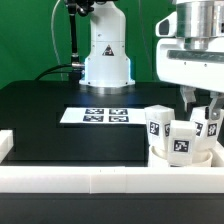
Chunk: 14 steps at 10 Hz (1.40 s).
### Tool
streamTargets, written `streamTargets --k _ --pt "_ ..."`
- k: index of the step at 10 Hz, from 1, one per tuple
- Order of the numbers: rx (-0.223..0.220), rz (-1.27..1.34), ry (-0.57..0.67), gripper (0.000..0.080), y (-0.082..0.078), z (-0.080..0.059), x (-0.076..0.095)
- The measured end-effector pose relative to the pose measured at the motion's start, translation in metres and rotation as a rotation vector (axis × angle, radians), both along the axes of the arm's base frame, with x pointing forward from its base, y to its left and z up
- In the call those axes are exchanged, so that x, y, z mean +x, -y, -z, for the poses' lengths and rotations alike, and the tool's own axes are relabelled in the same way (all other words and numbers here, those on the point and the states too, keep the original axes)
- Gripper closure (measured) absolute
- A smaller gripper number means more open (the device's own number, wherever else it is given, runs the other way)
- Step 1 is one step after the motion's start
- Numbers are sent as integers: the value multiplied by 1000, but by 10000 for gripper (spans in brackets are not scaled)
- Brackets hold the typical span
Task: Assemble stool
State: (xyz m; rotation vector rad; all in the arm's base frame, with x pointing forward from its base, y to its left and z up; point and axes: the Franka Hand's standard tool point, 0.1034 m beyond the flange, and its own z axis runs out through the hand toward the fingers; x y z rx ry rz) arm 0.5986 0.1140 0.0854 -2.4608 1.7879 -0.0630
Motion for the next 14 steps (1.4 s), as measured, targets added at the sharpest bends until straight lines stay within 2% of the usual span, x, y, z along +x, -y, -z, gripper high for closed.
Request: streamTargets --k 6,10,12,13,14 --pt "52 385 -60 462 -2 1 -3" --pt "62 509 -69 462 -3 1 -4" --pt "63 484 -65 228 -3 -2 -3" --pt "66 476 -60 174 -5 -5 -2" --pt "68 462 -56 174 -6 -7 -1"
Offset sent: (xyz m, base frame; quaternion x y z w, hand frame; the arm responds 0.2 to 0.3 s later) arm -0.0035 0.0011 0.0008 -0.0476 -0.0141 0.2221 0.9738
